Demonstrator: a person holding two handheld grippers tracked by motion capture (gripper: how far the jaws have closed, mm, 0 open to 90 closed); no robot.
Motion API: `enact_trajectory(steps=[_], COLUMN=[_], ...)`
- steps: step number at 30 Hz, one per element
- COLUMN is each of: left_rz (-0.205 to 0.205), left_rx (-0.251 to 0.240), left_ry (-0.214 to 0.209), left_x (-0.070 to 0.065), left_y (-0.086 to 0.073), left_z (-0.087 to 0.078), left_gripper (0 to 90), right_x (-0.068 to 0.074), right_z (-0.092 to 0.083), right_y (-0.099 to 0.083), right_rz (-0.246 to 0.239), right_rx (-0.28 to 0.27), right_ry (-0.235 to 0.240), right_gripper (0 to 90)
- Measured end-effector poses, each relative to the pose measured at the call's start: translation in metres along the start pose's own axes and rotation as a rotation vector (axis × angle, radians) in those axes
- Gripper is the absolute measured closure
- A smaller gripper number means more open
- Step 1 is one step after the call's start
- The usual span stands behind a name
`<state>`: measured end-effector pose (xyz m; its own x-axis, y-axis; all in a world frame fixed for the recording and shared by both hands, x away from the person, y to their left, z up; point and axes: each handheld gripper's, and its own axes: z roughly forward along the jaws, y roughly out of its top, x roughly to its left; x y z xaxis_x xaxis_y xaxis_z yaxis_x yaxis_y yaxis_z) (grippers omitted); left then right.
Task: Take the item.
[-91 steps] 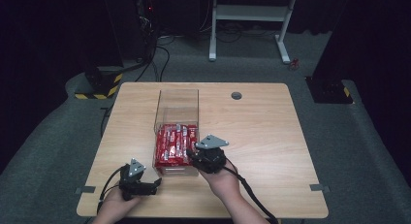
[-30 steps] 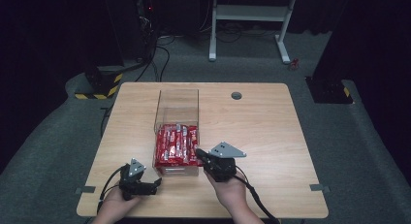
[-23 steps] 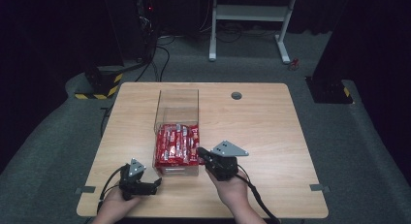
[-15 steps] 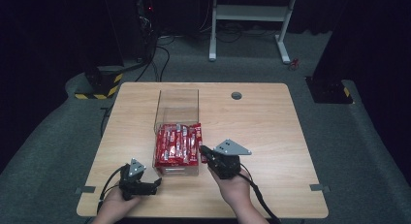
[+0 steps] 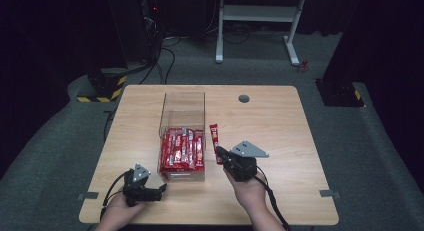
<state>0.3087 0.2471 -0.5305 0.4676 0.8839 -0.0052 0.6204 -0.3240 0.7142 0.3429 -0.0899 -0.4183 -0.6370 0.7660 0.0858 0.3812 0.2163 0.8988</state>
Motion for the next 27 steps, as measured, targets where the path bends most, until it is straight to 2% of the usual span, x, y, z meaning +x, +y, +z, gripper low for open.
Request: enact_trajectory(steps=[27], left_rz=[0.0], left_rx=[0.0], left_ry=[0.0], left_x=[0.0], left_y=[0.0], left_z=[0.0], left_gripper=[2.5], right_x=[-0.047], right_z=[-0.007], right_y=[-0.011], right_rz=[0.033], right_rx=[0.037], right_ry=[-0.11], right_gripper=[90.0])
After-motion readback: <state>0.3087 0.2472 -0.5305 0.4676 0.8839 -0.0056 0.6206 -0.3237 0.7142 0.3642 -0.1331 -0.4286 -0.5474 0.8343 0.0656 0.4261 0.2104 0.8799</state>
